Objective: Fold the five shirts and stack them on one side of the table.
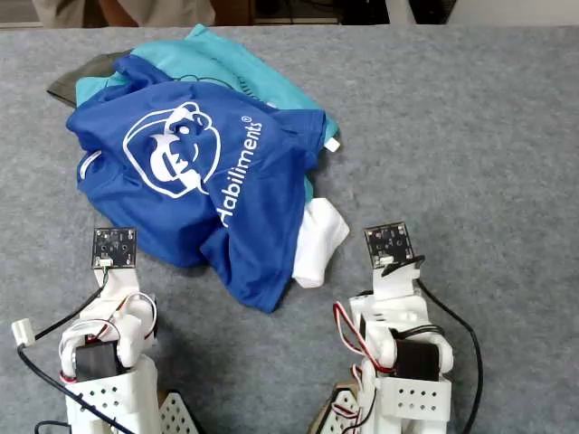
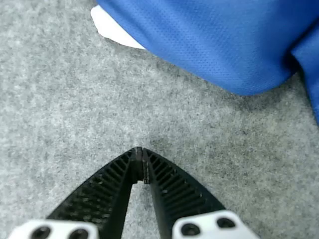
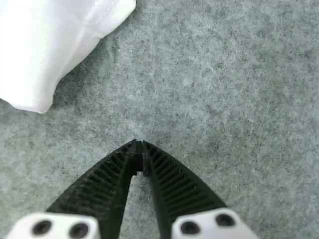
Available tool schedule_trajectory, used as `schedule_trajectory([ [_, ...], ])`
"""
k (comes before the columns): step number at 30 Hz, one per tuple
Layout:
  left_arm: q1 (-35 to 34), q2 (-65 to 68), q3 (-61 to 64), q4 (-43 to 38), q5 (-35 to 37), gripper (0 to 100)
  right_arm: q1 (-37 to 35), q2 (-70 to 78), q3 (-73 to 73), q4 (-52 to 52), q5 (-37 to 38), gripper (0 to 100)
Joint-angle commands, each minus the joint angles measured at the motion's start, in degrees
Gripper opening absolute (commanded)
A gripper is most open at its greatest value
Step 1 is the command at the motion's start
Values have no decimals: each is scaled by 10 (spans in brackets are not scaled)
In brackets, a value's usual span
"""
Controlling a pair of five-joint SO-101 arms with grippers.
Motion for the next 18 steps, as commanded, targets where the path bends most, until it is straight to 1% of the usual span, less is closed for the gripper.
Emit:
schedule_trajectory([
  [1,-4,-5,6,2,-3,20,-7,-64,-1,4,-1,4],
  [18,-1,-4,6,2,-3,19,-7,-64,-1,4,-1,4],
])
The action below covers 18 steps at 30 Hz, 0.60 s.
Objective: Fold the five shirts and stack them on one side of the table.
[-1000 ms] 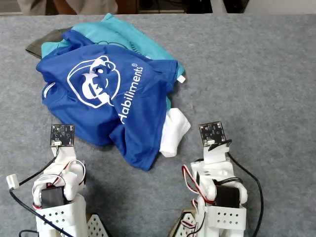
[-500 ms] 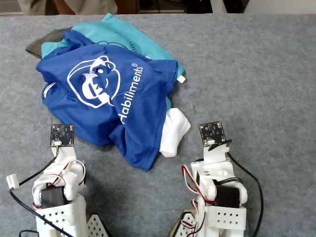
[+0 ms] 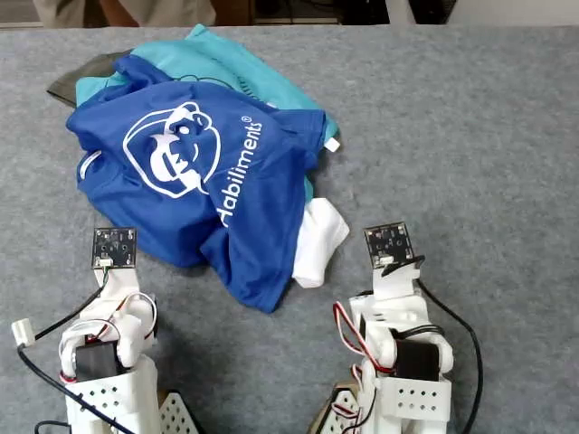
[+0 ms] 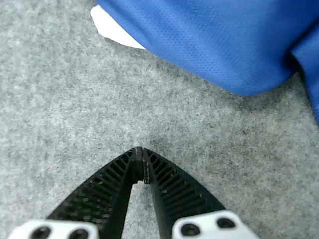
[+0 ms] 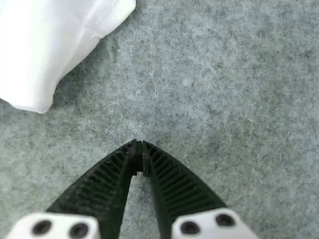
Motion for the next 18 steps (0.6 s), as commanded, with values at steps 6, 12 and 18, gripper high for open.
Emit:
schedule_trajectory([
  [6,-5,-5,4,2,-3,19,-7,-64,-1,4,-1,4],
  [12,-16,-5,-40,-1,1,19,-8,-65,-1,-3,-1,4],
  [18,-55,-6,-120,-38,1,19,-35,-65,-13,-71,-2,3],
])
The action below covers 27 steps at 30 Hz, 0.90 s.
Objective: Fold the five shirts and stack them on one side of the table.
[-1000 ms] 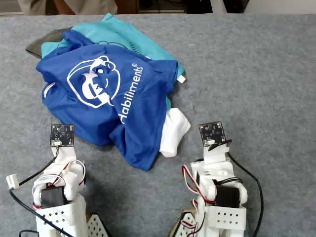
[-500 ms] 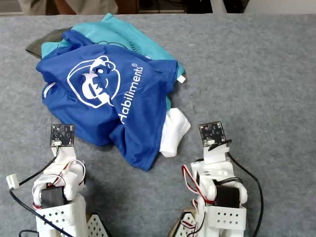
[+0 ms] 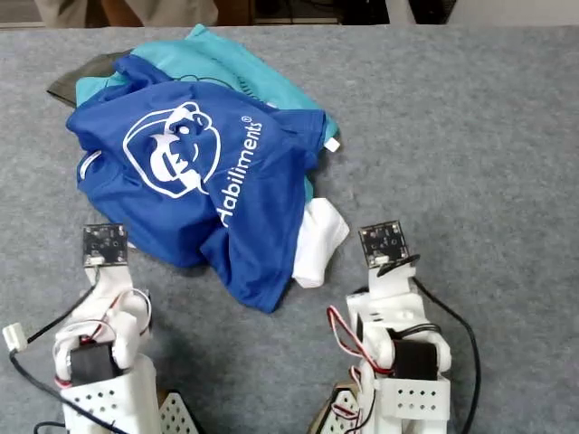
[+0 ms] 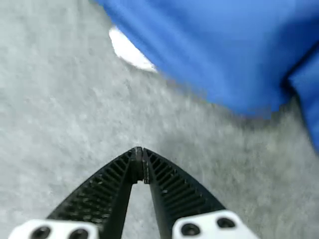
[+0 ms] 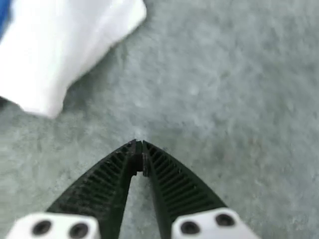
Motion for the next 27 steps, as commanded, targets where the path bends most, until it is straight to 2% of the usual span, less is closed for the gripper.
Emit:
schedule_trajectory([
  [1,-37,-5,-96,-27,-2,19,-9,-65,-29,-53,-1,3],
  [5,-82,0,-230,-35,-3,21,-16,-65,-127,-85,-21,3],
  [10,-140,26,-396,-34,-3,21,-61,-44,-273,-91,-46,3],
  [15,-257,202,-612,-23,-2,21,-113,102,-435,-91,-91,3],
  [18,-314,341,-773,45,1,21,-148,246,-567,-89,-132,3],
  [23,-327,523,-985,224,-1,21,-227,482,-778,-87,-216,4],
  [25,-327,567,-1021,280,-2,21,-262,561,-820,-89,-227,6],
  [27,-328,593,-1009,297,-3,21,-286,635,-844,-91,-215,37],
])
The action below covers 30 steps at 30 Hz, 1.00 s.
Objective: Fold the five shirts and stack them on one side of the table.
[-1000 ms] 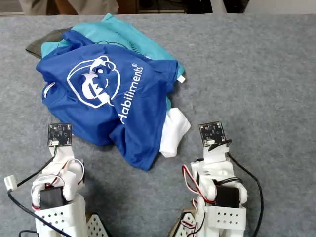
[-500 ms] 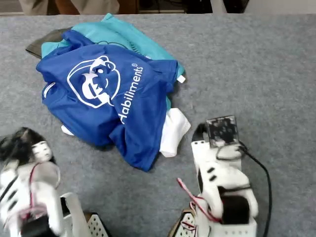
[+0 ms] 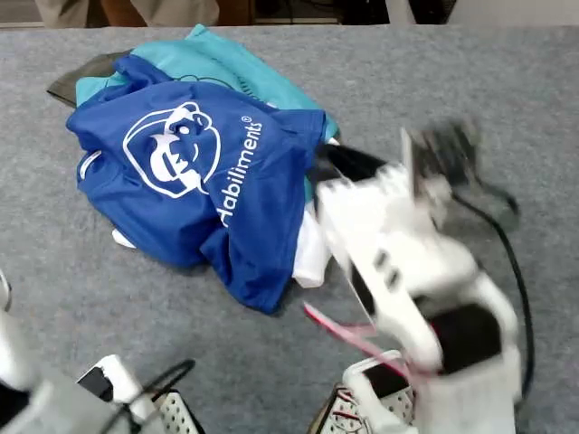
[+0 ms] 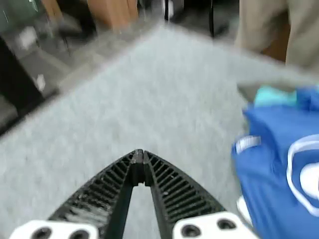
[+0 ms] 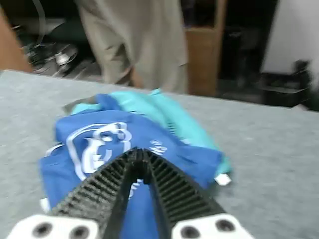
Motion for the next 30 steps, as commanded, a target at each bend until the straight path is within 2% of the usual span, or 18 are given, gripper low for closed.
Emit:
schedule_trajectory([
  [1,-6,57,-15,39,-4,22,-46,149,-69,-11,5,78],
  [7,-7,64,142,39,-54,22,-107,346,-99,-24,10,495],
  [9,-7,52,197,39,-84,22,-124,410,-122,-25,4,518],
  [14,-5,-11,302,39,-103,22,-129,601,-199,-91,-55,447],
  [18,-1,-92,348,39,-103,22,-129,736,-294,-103,-60,360],
  [22,-1,-162,379,39,-104,22,-123,816,-406,-34,-58,217],
  [26,-1,-177,406,39,-104,22,-109,857,-526,47,-23,6],
  [30,-1,-160,405,39,-104,22,-90,848,-659,165,-13,7],
])
